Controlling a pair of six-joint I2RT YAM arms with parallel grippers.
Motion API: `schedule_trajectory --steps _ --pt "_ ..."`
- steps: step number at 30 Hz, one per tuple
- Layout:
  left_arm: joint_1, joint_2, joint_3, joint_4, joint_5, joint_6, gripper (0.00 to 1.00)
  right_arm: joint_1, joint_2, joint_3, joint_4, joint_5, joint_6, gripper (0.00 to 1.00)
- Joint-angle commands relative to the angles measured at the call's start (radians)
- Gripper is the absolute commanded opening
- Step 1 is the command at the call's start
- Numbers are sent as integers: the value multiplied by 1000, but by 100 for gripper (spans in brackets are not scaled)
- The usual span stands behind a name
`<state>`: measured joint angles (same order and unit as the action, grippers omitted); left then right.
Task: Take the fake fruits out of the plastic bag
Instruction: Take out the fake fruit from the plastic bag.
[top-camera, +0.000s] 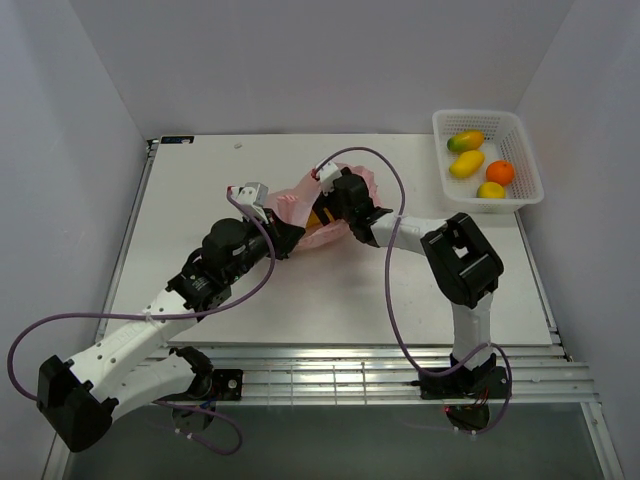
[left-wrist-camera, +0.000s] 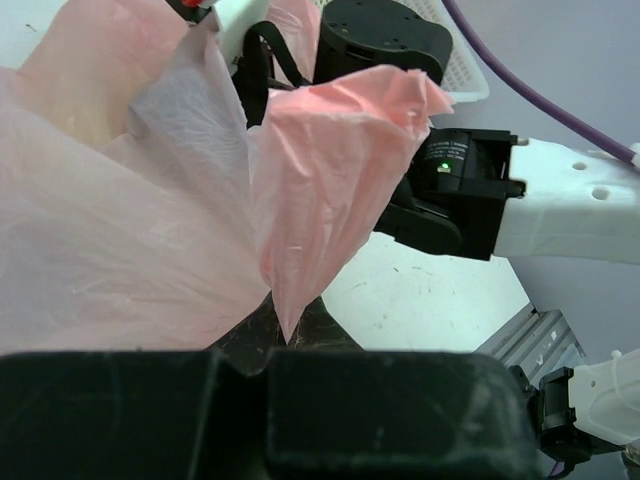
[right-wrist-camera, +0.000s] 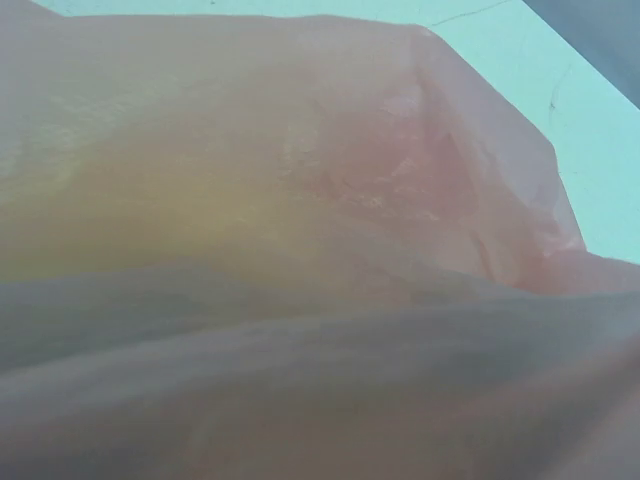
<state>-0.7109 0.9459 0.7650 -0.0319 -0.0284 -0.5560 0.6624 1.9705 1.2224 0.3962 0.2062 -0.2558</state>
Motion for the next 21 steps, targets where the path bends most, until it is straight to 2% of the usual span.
schedule_trajectory --steps 1,7,13,17,20,21 --pt "-2 -35 2 20 21 16 0 -7 51 80 -78 -2 33 90" --pt "-4 -48 0 -2 1 19 0 -18 126 160 -200 -48 47 90" --pt "-2 -55 -6 -6 -21 24 0 -20 146 175 -198 -93 26 90" --pt "-4 -58 -13 -8 -36 22 0 -20 146 163 -182 -134 18 100" --pt "-4 -58 -20 -8 -41 21 0 -20 116 122 -155 -142 35 56" --pt "-2 -58 -20 -8 -42 21 0 -20 104 108 -126 -142 38 30"
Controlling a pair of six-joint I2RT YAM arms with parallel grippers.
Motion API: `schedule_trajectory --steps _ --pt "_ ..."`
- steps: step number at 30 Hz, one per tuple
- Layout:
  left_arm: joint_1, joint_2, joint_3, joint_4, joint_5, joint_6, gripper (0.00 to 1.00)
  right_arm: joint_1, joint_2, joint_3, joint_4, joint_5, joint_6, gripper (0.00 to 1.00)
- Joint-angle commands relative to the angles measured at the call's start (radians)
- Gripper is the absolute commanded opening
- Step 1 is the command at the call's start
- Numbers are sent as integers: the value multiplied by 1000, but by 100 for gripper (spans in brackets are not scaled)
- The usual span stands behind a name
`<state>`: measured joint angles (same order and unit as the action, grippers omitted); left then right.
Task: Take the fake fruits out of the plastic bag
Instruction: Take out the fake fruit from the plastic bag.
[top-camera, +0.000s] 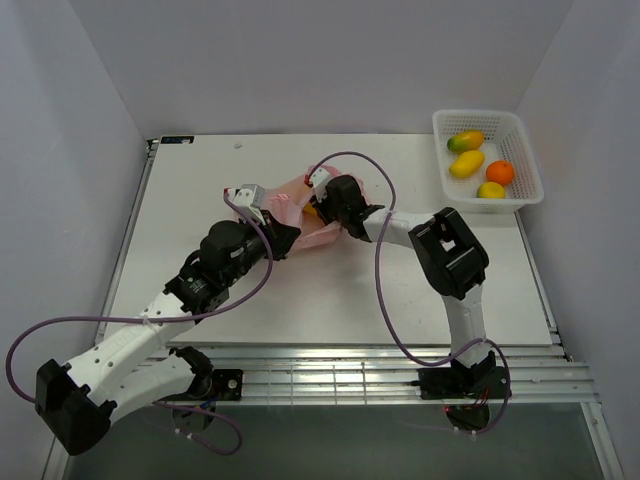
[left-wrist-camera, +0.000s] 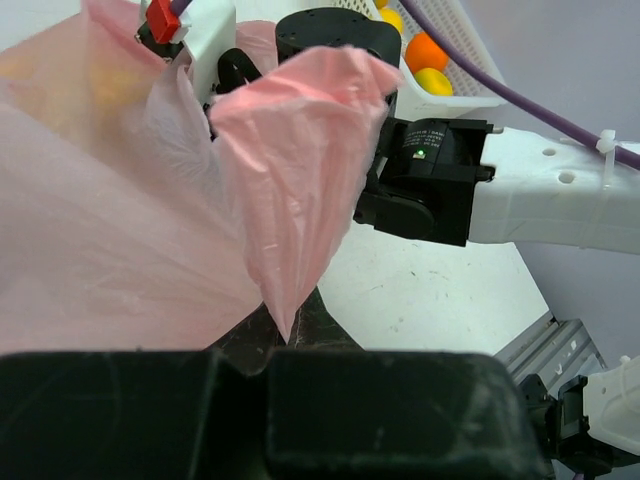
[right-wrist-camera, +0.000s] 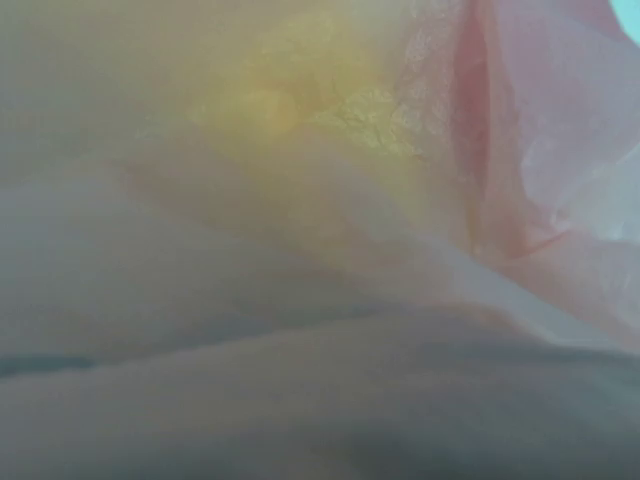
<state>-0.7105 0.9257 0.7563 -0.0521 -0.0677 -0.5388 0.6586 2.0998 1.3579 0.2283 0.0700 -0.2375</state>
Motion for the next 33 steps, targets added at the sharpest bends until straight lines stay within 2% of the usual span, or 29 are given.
schedule_trajectory --steps 1,2,6,10,12,13,15,16,17,27,31,33 --pt "-3 -37 -9 12 -4 3 0 -16 -38 -43 55 -3 24 21" --pt "-4 -37 -9 12 -6 3 0 -16 -64 -68 68 -1 24 15" --pt "-4 -36 -12 15 -15 0 0 -14 -139 -108 68 -22 20 8" --pt "-3 -30 -12 15 -20 -1 0 -14 -237 -164 34 -59 29 8" --pt "-4 -24 -14 12 -30 -3 0 -14 -305 -184 2 -127 27 8" --pt "-3 -21 -14 12 -35 -4 0 -14 -323 -172 -38 -143 26 8" --pt "-4 -13 -12 9 -40 -6 0 -10 -362 -132 -223 -165 44 8" --pt "-4 -8 -12 11 -40 -6 0 -1 -386 -88 -371 -162 67 8" --pt "-4 -4 -12 12 -40 -6 0 4 -400 -79 -420 -153 76 8" --pt "-4 42 -17 31 -35 -13 0 30 -607 -66 -791 -142 156 8" --pt "-4 42 -23 31 -50 -13 0 35 -714 -85 -843 -95 141 8" --pt "-3 41 -25 32 -58 -13 0 35 -753 -94 -860 -9 132 8"
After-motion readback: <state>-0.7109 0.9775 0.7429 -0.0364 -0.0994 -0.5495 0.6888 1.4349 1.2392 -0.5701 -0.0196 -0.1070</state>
